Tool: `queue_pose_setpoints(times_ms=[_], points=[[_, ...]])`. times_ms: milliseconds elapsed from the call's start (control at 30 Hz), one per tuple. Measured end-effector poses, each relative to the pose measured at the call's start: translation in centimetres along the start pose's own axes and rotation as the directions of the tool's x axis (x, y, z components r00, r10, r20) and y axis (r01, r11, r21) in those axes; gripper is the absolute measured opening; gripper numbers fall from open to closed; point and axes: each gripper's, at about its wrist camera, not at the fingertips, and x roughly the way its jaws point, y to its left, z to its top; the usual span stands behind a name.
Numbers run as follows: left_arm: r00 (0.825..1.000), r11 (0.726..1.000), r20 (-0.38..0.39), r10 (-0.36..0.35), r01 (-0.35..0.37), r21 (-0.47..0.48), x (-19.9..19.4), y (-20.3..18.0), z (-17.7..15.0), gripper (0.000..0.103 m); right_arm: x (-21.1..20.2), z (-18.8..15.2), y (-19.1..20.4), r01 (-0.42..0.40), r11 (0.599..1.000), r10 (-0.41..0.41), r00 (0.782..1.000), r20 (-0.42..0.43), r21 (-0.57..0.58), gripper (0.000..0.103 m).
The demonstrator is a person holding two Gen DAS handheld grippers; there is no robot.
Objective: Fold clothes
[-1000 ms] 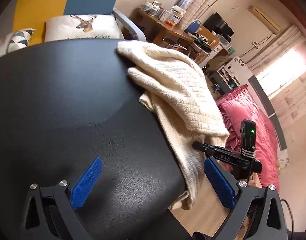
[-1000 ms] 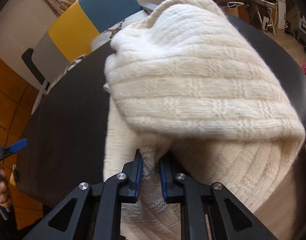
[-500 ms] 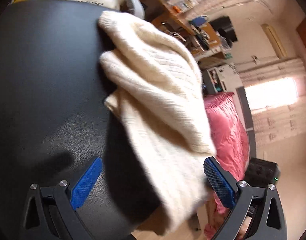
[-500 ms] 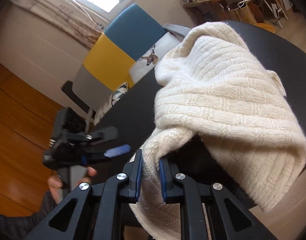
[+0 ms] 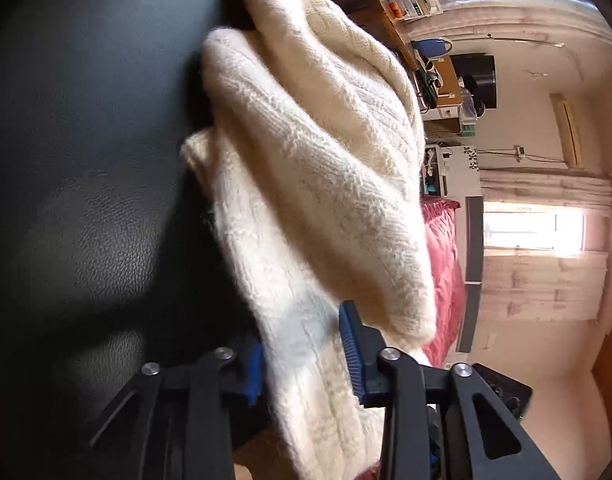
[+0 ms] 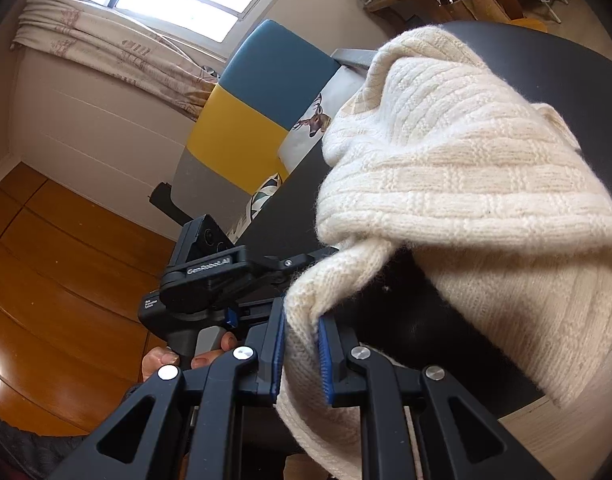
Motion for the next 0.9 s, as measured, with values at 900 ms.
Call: queue_pose_setpoints(times_ms=[900], points=[[0.839, 0.945, 0.539, 0.079, -0.236, 0.228, -25.6, -4.4, -0.4, 0.005, -3.3, -0.2, 2.4, 0.503, 0.831, -0.499, 0.863, 0.082, -0.236, 0.030]])
